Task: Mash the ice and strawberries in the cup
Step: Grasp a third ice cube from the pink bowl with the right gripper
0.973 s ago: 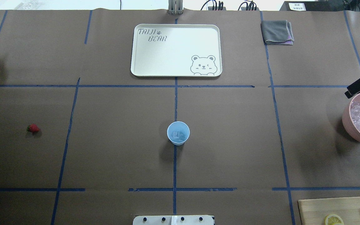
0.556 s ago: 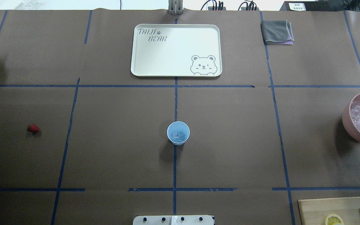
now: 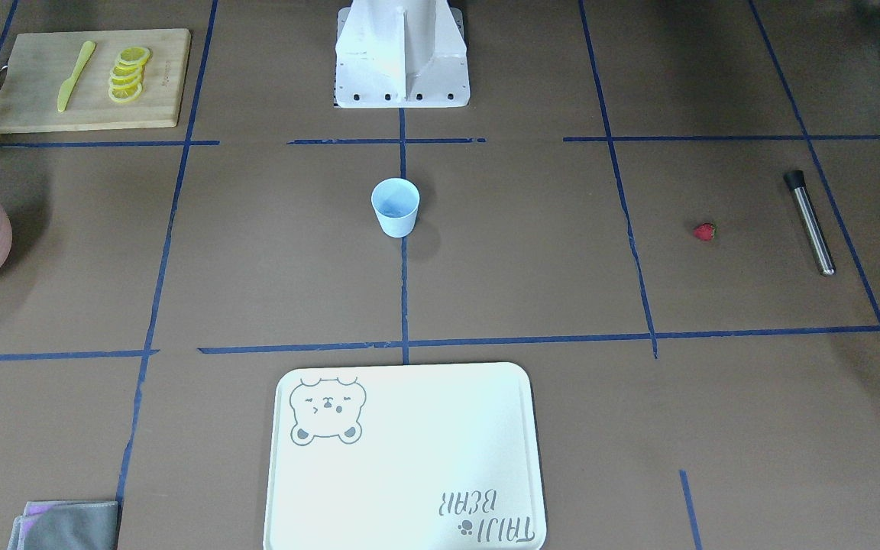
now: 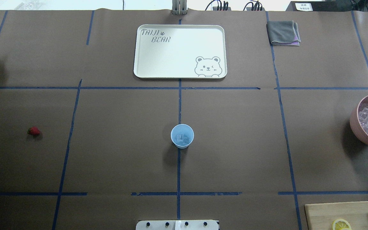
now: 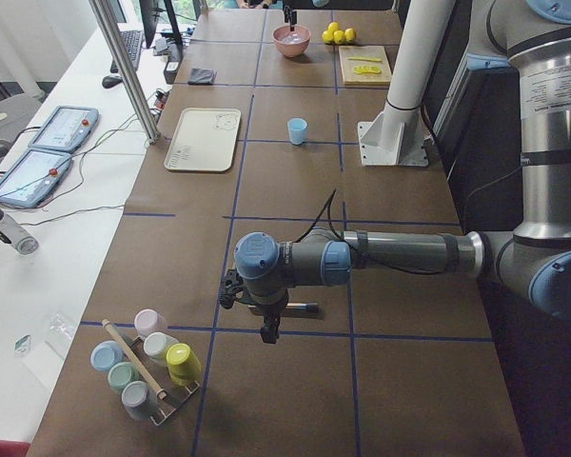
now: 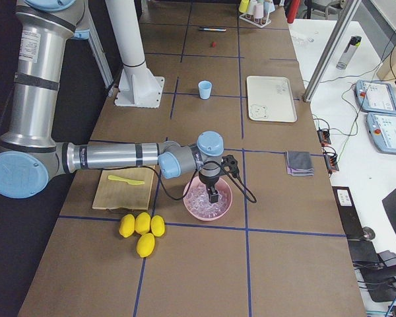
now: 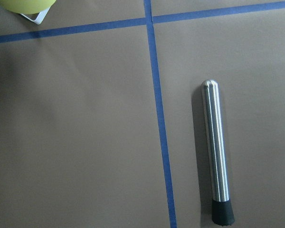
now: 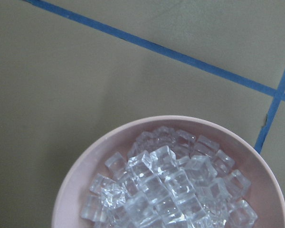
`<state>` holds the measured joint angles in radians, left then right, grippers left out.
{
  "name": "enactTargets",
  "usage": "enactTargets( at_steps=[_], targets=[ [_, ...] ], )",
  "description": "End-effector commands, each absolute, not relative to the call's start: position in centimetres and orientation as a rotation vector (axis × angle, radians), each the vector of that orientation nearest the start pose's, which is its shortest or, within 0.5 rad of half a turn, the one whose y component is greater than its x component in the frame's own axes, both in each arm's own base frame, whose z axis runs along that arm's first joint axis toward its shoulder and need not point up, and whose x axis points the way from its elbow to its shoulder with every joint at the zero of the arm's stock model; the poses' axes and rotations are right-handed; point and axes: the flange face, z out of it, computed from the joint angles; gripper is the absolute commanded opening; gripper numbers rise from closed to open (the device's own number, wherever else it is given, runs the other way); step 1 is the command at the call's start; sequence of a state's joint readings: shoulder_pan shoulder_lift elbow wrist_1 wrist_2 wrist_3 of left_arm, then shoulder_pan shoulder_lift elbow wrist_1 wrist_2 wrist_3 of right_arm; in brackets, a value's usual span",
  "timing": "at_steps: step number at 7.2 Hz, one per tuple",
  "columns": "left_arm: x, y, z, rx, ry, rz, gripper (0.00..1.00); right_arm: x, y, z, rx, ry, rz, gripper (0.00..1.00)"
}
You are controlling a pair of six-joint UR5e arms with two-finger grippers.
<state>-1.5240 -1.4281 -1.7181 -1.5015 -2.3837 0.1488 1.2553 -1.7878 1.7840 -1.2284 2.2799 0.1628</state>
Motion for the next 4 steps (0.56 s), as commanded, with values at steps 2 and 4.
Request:
enactTargets(
  at_steps=[2, 4],
  targets=[
    [-3.8, -43.0, 65.6, -0.022, 0.816, 0.165, 1.0, -6.4, -40.9, 64.5, 0.174, -0.785, -0.192, 0.98],
    [-3.6, -43.0, 65.6, -0.023, 0.816, 0.17, 1.0, -8.1, -40.7, 64.2, 0.155, -0.792, -0.202, 0.94]
  ],
)
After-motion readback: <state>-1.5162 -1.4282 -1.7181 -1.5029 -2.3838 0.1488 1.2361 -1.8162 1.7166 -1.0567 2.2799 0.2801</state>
